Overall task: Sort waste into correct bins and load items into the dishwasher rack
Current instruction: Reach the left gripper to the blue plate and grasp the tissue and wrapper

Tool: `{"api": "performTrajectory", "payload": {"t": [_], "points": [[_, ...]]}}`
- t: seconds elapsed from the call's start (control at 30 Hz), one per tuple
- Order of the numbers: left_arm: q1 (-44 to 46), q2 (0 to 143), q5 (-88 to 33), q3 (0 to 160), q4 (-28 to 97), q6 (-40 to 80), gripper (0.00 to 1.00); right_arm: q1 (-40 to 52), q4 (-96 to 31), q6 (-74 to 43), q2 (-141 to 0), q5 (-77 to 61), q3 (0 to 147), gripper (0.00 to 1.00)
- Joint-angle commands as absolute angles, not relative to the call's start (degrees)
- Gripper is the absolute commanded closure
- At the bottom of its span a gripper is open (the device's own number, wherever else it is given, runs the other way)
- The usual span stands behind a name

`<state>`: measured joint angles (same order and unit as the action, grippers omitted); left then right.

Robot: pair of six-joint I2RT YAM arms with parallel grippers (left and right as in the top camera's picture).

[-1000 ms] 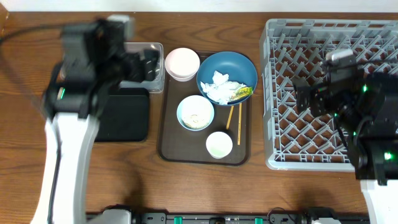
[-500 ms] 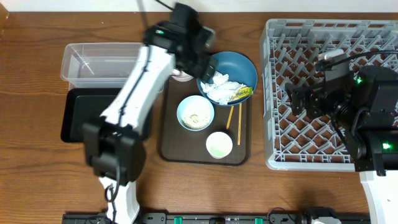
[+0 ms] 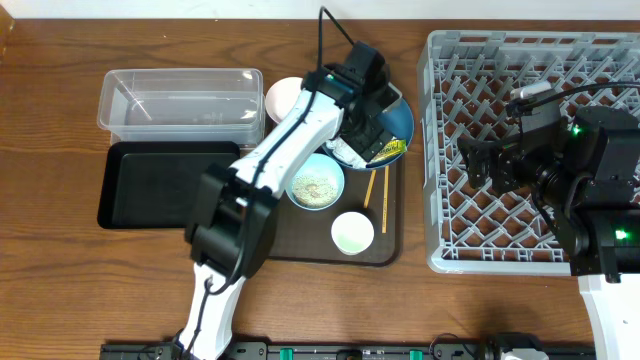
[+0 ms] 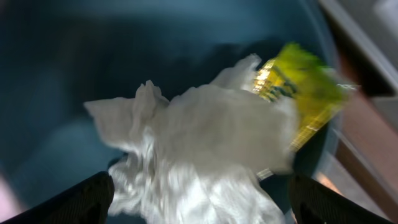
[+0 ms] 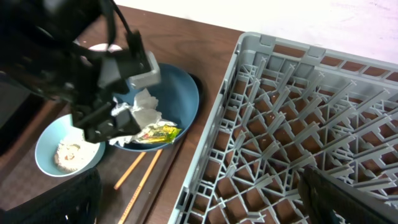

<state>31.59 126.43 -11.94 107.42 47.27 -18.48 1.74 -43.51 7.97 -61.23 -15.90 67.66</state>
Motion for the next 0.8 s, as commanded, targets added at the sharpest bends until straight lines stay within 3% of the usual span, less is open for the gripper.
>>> {"api": "performTrajectory", "payload": {"t": [0.0, 0.63, 0.77], "points": [[32.0, 128.2, -10.9, 108.6, 46.0, -18.9, 0.08, 1.5, -43.6, 7.3, -61.5, -16.6, 68.8, 0.01], [32.0, 134.0, -11.3, 108.0, 41.6, -17.3, 0.11, 1.5, -44.0, 7.3, -61.8, -16.5, 68.8, 0.01], [32.0, 134.0, -11.3, 108.0, 41.2, -17.3, 0.32, 1.5, -44.0, 7.3, -61.8, -16.5, 68.8, 0.01]]}}
